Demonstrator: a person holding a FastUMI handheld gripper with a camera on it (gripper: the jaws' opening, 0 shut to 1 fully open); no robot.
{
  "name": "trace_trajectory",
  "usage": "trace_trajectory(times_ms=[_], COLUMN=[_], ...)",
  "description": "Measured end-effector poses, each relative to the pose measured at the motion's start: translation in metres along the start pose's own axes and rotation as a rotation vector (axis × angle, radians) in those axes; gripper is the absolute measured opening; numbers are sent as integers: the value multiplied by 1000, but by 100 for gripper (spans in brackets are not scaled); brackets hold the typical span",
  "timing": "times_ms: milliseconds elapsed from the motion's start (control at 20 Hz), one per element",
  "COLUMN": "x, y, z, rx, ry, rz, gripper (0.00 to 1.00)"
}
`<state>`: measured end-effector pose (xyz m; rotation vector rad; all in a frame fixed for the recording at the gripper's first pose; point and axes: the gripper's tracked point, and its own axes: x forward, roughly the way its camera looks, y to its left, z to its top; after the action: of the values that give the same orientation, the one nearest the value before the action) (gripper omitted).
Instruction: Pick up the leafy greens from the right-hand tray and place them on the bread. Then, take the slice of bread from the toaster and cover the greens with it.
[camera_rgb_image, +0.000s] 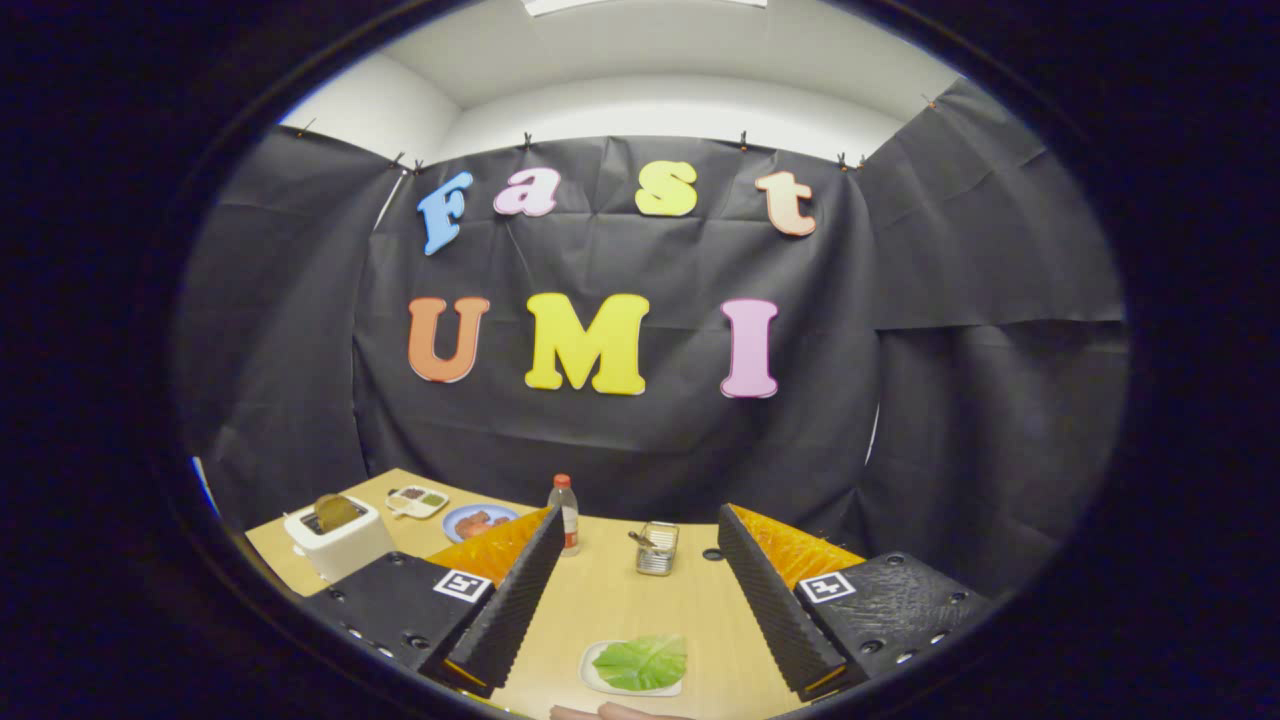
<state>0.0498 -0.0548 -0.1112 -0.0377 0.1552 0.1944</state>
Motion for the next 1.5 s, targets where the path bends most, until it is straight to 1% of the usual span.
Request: trace_trajectory(times_ms=[150,300,400,500,650,800,1000,1050,1150,1250,1300,1400,1500], x=[32,66,84,102,119,137,152,154,159,162,162,162,163], y=[-19,-41,-52,-57,-54,-49,-37,-33,-31,-30,-31,-29,-27], z=[-59,-136,-180,-213,-253,-276,-309,-315,-325,-334,-338,-341,-340], rx=[33,46,58,61,55,64,99,119,154,176,177,166,152], ry=[121,294,398,467,560,619,742,769,807,841,853,863,868], rz=[25,34,39,45,67,77,94,98,78,59,51,51,33], gripper=[95,96,96,96,96,96,96,93,82,80,75,57,40])
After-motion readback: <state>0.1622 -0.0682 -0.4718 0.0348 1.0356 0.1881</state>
